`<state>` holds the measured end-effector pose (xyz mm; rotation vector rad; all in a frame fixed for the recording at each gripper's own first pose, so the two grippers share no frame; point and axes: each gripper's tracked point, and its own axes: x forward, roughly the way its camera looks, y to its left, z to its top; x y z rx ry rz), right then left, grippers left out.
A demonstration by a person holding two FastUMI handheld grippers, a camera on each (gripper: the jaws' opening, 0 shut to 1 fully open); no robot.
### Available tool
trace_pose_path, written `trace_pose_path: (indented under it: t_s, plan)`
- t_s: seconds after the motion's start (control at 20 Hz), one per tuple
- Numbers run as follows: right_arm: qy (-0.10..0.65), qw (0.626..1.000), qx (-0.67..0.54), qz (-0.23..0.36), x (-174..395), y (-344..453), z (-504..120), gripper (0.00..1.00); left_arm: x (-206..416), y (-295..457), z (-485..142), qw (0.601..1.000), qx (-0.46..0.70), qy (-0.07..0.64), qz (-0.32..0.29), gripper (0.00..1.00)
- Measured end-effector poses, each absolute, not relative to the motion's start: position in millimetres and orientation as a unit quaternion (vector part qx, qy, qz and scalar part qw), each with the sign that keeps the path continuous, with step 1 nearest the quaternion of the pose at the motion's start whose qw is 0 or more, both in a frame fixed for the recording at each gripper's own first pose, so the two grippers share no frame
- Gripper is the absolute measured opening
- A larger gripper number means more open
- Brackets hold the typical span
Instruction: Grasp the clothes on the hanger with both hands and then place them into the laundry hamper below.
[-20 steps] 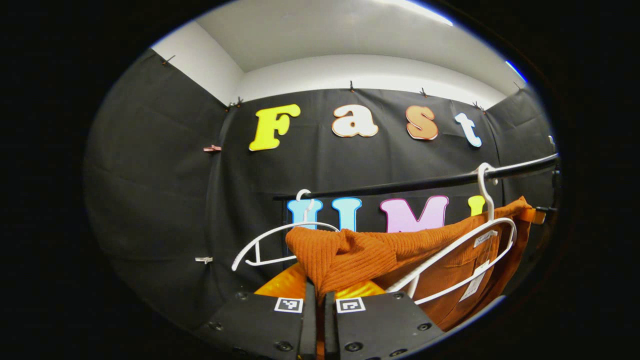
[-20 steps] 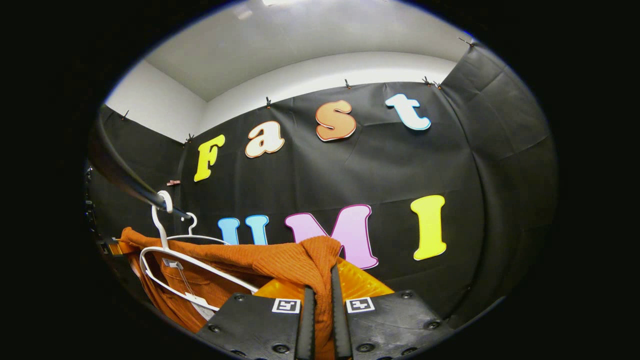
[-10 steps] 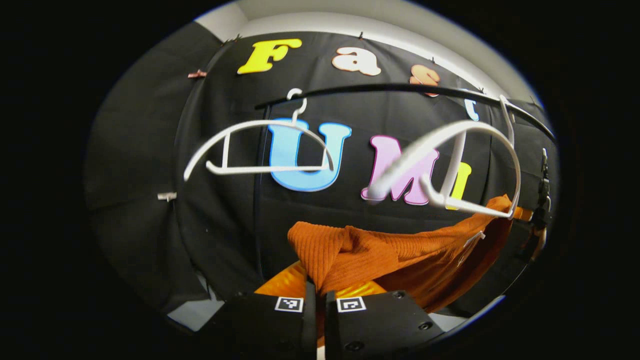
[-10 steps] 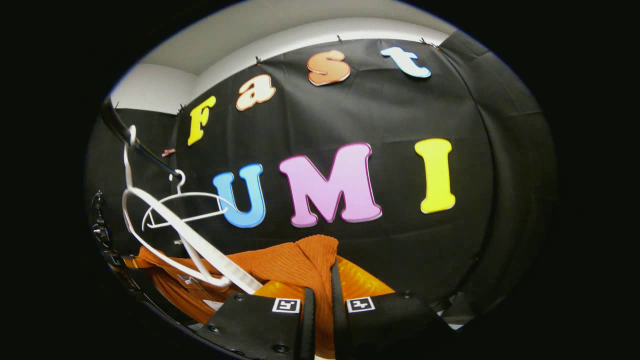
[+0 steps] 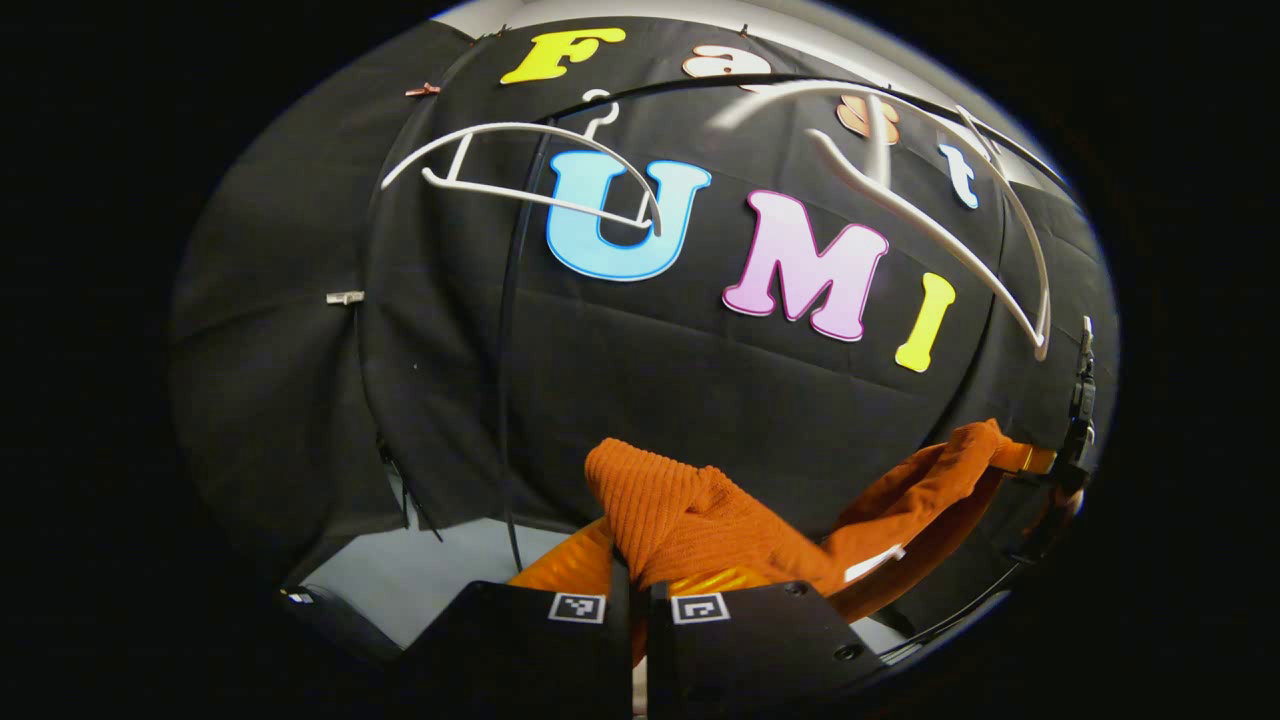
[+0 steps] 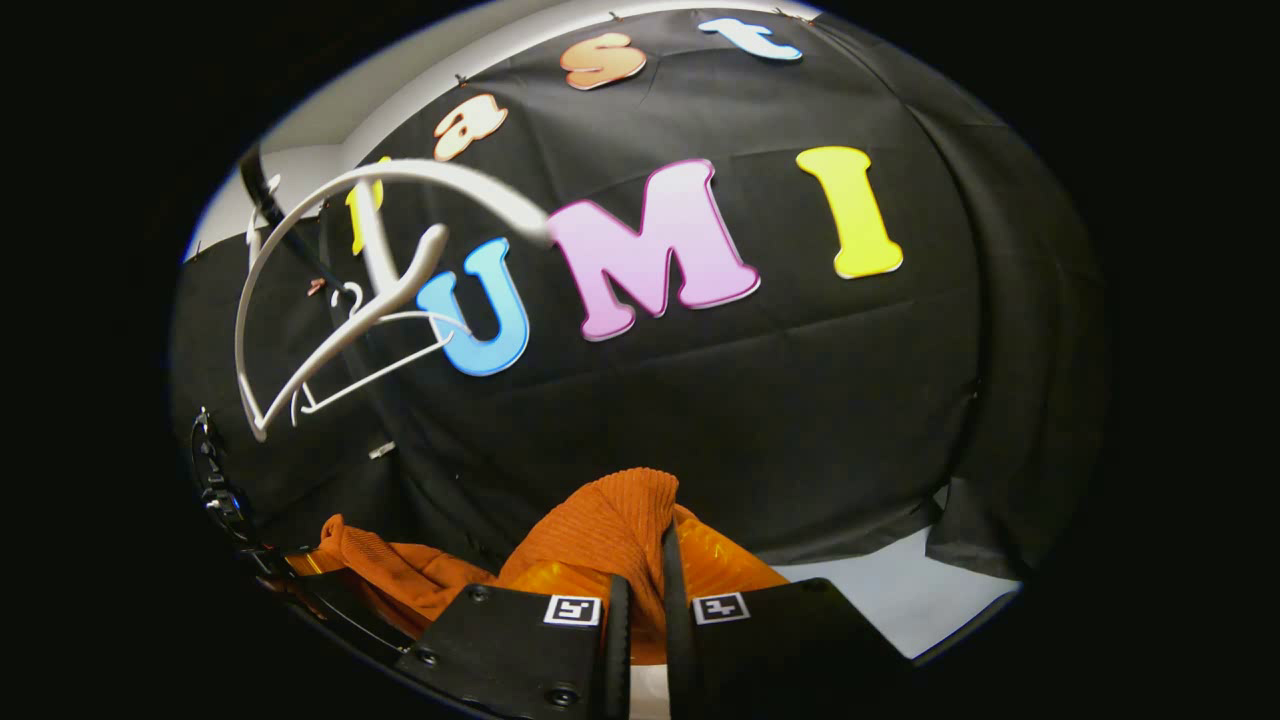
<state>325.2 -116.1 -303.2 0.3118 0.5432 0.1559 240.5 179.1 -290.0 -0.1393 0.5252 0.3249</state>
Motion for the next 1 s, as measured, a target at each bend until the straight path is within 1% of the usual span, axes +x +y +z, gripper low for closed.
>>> trace_pose_path:
  t_s: [0.25,0.45,0.55,0.6,0.65,0.7,0.9,0.95,1.0]
  plan:
    - [0.311,0.920,0.190,0.146,289.6,-45.7,-320.2,0.19,254.8,110.8,-315.1,0.950,-0.086,0.286,0.091,0.10]
    - [0.329,0.903,0.200,0.194,270.9,8.3,-323.9,0.19,268.5,81.1,-321.4,0.951,-0.060,0.298,0.052,0.10]
    - [0.347,0.896,0.185,0.206,265.0,24.2,-332.6,0.19,272.3,70.7,-327.9,0.949,-0.044,0.311,0.032,0.10]
    - [0.359,0.895,0.165,0.206,261.8,23.8,-343.4,0.19,273.5,69.5,-336.0,0.946,-0.032,0.322,0.029,0.10]
    - [0.369,0.895,0.147,0.204,260.4,22.4,-351.7,0.14,270.0,69.8,-345.9,0.940,-0.022,0.340,0.027,0.10]
    - [0.383,0.891,0.133,0.204,255.3,22.4,-363.4,0.19,266.6,68.8,-356.8,0.933,-0.024,0.357,0.025,0.10]
    - [0.441,0.869,0.126,0.189,235.3,20.7,-401.7,0.19,249.3,69.1,-396.3,0.902,-0.062,0.426,0.027,0.10]
    - [0.456,0.862,0.122,0.184,229.6,19.8,-411.1,0.19,247.8,65.4,-401.5,0.893,-0.074,0.442,0.029,0.07]
    - [0.469,0.856,0.118,0.180,224.4,18.0,-420.0,0.19,245.6,62.7,-409.0,0.885,-0.086,0.456,0.032,0.10]
